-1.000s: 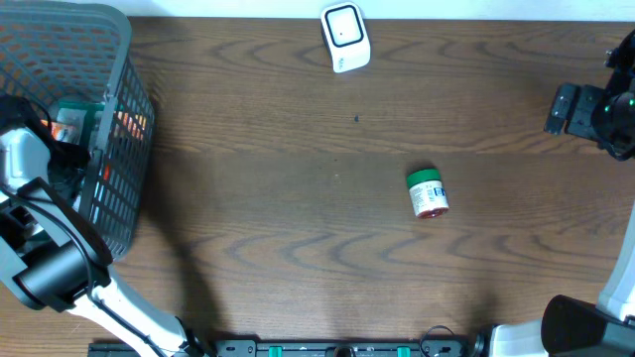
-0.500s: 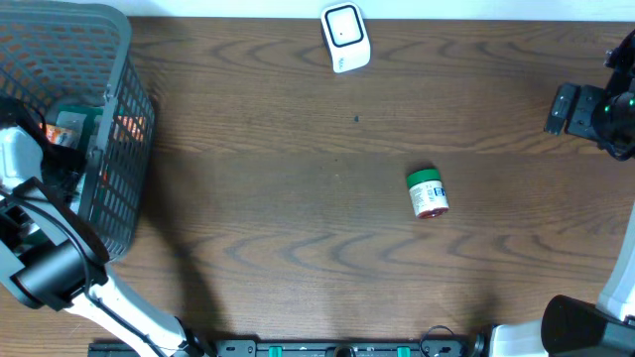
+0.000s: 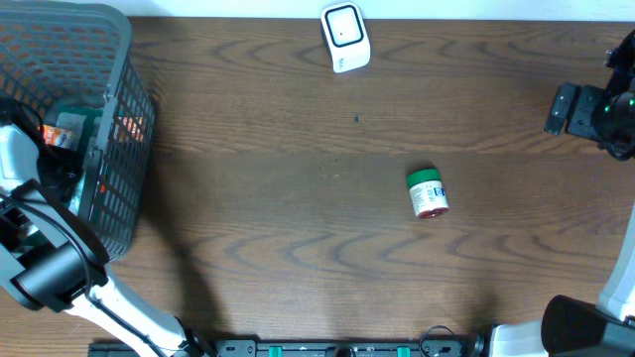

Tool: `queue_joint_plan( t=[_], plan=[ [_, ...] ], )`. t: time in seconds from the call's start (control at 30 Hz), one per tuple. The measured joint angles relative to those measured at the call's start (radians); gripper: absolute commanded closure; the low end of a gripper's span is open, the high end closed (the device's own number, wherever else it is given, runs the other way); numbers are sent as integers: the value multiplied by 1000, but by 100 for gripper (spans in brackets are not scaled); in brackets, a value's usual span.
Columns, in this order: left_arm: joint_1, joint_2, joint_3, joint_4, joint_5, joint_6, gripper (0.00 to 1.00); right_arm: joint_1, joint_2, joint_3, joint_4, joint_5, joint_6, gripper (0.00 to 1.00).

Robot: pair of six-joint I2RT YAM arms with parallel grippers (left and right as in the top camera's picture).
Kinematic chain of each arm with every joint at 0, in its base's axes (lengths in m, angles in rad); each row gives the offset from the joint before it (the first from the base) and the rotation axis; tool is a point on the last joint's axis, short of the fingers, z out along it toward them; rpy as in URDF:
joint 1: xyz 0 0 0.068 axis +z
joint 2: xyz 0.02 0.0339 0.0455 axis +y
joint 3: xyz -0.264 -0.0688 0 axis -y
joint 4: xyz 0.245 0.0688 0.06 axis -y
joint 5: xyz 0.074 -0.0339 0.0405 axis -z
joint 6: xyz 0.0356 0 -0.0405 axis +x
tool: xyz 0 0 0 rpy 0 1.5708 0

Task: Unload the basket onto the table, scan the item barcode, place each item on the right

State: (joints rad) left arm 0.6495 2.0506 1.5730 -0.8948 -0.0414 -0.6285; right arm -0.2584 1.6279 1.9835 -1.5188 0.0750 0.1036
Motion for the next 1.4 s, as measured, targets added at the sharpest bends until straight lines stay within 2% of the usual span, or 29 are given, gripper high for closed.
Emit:
queue_joint_plan(
  t=[0.57, 0.8, 1.0, 1.1, 1.2, 1.4],
  plan=[
    [3, -324, 10, -13, -11, 0, 93, 0, 0, 0, 0, 0, 0, 1],
    [3, -600, 41, -9, -1, 0, 93, 0, 0, 0, 0, 0, 0, 1],
    [-12, -868, 65, -32, 142, 6, 93, 0, 0, 0, 0, 0, 0, 1],
    [-87, -957, 70, -107, 240, 23, 92, 0, 0, 0, 0, 0, 0, 1],
    [-217, -1005, 70, -212, 303, 37, 93, 0, 0, 0, 0, 0, 0, 1],
    [-550, -999, -4, -311, 328, 69, 93, 0, 0, 0, 0, 0, 0, 1]
  ],
)
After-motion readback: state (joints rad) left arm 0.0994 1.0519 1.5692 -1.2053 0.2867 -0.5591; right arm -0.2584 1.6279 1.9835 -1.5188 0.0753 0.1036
